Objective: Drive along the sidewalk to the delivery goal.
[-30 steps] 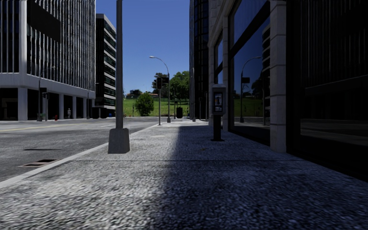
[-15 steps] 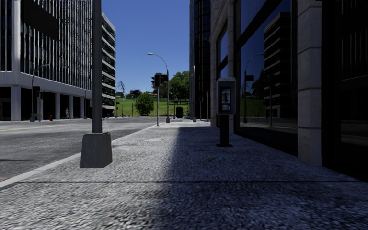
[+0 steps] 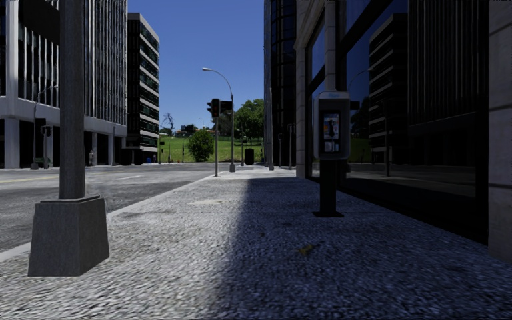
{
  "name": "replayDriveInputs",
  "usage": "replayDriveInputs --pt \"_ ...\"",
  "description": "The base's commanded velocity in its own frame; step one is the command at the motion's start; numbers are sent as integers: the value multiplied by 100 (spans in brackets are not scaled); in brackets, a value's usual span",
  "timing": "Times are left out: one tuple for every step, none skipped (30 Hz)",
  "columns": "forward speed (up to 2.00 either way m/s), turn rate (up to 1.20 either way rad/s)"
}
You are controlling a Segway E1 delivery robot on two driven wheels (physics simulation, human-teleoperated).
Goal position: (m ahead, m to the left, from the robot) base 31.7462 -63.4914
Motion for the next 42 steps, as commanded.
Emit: replayDriveInputs --pt "200 0" --pt "200 0" --pt "200 0" --pt "200 0" --pt "200 0" --pt "200 0" --pt "200 0" --pt "200 0" --pt "200 0" --pt "200 0" --pt "200 0" --pt "200 0" --pt "200 0" --pt "200 0" --pt "200 0" --pt "200 0" --pt "200 0" --pt "200 0" --pt "200 0" --pt "200 0" --pt "200 0" --pt "200 0" --pt "200 0" --pt "200 0" --pt "200 0" --pt "200 0" --pt "200 0" --pt "200 0" --pt "200 0" --pt "200 0" --pt "200 0" --pt "200 0" --pt "200 0" --pt "200 0" --pt "200 0" --pt "200 0" --pt "200 0" --pt "200 0" --pt "200 0" --pt "200 0" --pt "200 0" --pt "200 0"
